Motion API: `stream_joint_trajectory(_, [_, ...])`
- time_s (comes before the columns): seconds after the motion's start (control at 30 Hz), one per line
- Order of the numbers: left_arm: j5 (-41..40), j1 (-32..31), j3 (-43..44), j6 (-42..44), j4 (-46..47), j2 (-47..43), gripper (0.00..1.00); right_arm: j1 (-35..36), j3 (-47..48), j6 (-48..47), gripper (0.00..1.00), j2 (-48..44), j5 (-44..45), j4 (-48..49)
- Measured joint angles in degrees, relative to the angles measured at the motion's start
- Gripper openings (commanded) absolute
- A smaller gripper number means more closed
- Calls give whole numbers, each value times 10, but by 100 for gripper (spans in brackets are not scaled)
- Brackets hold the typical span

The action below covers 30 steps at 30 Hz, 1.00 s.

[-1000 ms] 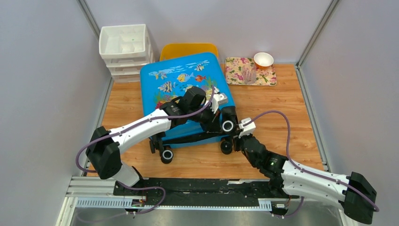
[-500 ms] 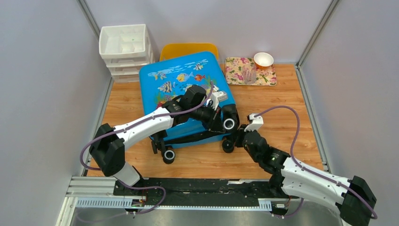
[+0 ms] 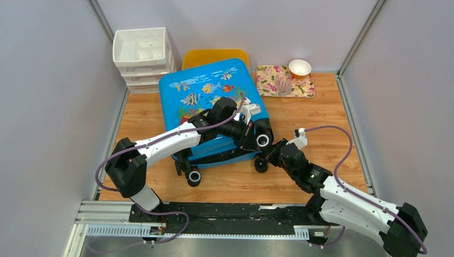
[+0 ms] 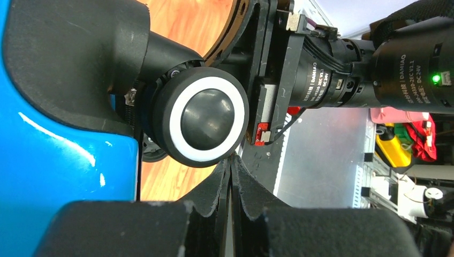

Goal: Open, take out, and arrange the luggage

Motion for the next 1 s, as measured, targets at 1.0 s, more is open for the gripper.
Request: stream_joint_trajectory(1.0, [3, -9, 52, -68, 68, 68, 31, 187, -96, -577, 0, 64, 111, 307])
